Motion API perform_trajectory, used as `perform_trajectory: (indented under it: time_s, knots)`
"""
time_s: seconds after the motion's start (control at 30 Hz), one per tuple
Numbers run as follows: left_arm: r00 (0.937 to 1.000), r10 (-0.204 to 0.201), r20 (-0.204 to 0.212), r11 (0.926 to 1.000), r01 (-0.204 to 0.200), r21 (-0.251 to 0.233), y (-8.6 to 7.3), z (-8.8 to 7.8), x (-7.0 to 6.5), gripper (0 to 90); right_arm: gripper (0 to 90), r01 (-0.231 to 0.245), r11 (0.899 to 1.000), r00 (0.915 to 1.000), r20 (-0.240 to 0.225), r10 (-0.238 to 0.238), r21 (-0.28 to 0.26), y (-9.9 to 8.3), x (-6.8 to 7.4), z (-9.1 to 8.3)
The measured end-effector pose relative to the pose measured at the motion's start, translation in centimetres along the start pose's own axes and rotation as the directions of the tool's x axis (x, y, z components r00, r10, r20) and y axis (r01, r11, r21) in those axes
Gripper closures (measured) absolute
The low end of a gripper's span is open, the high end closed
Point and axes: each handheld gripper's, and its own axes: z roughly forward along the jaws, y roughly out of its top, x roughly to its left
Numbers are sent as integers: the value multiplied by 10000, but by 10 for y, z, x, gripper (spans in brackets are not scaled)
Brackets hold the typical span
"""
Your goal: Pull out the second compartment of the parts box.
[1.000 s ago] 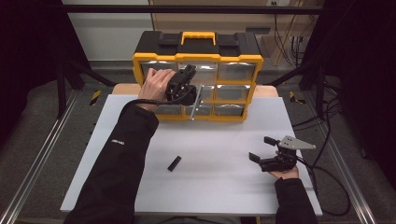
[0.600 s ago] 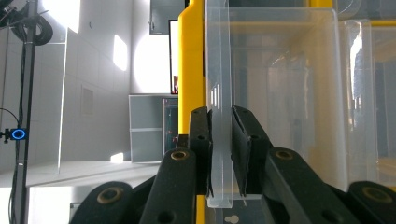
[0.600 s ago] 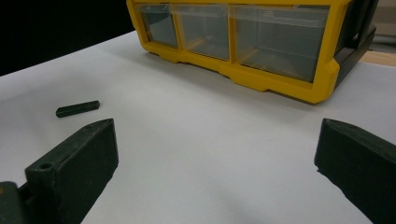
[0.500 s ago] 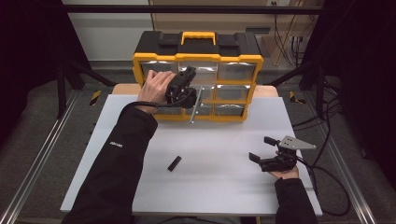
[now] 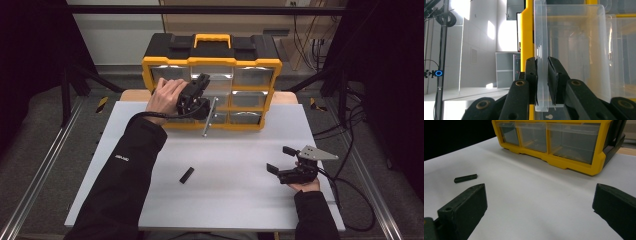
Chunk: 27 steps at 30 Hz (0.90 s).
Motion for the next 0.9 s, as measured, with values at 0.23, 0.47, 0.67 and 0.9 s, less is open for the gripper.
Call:
perform_trajectory:
  time_s: [0.23, 0.47, 0.67, 0.9]
  knots:
    - [10000, 35, -40, 10000, -35, -83, 1, -5, -1, 784, 2, -8, 10000, 10000, -2, 8, 7, 0, 0, 0]
    - [9999, 20, -109, 9999, -21, -143, 1, -8, -2, 783, 2, 2, 10000, 10000, 2, -2, 4, 0, 0, 0]
    - [9999, -39, -154, 9998, 36, -203, 1, -11, -3, 784, 2, -2, 10000, 10000, 7, 2, 9, 0, 0, 0]
    - [9997, 89, -246, 9996, -96, -268, 2, -14, -4, 785, 2, 11, 10000, 10000, 7, -11, 10, 0, 0, 0]
